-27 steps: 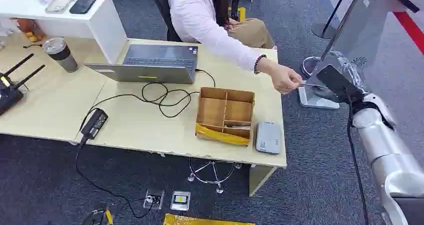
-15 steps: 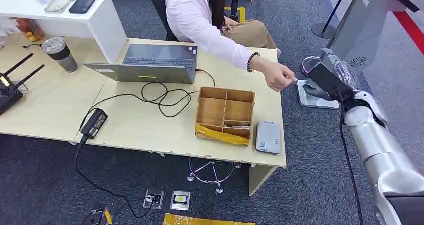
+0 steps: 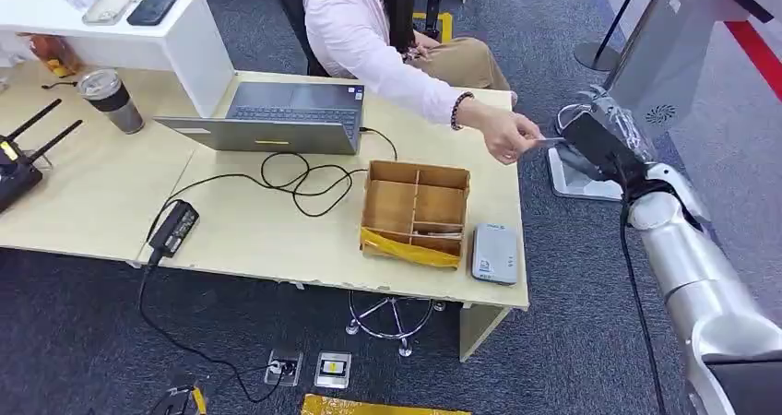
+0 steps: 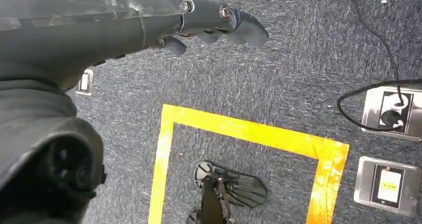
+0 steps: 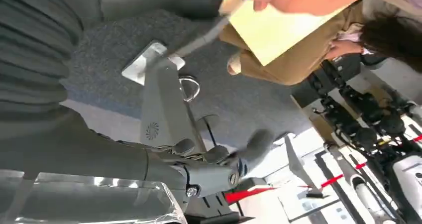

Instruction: Pass the card to the sensor for recognition and then transmit it.

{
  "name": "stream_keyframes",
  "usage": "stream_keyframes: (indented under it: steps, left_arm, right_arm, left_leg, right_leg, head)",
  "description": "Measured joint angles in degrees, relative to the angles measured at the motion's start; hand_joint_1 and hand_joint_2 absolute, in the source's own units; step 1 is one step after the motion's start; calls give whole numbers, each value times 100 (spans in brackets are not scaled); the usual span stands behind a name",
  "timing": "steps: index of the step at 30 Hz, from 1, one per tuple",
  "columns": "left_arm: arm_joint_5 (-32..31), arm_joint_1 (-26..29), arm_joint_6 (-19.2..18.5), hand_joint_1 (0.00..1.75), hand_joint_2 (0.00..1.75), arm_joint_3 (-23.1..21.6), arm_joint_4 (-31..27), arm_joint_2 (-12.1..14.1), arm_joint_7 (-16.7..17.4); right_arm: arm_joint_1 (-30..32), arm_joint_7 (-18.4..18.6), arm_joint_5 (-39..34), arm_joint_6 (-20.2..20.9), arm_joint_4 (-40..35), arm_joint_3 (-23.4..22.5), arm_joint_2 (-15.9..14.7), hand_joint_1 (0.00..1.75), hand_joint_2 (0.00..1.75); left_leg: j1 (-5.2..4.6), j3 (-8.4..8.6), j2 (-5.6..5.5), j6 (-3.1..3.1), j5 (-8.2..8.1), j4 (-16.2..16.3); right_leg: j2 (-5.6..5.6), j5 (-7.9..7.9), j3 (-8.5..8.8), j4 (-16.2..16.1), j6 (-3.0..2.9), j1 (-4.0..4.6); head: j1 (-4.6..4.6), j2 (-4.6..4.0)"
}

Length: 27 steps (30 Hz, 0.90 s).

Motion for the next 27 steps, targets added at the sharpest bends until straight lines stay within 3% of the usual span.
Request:
stream_keyframes:
  steps: [27]
  left_arm:
    - [103, 3, 190, 0, 0, 0, 0, -4, 0]
  right_arm:
    - [-10, -173, -205, 63, -135, 153, 308, 175, 175]
  left_leg:
    - [0, 0, 0, 0, 0, 0]
  right_leg:
    - [0, 0, 0, 0, 0, 0]
  head:
    - [2, 0]
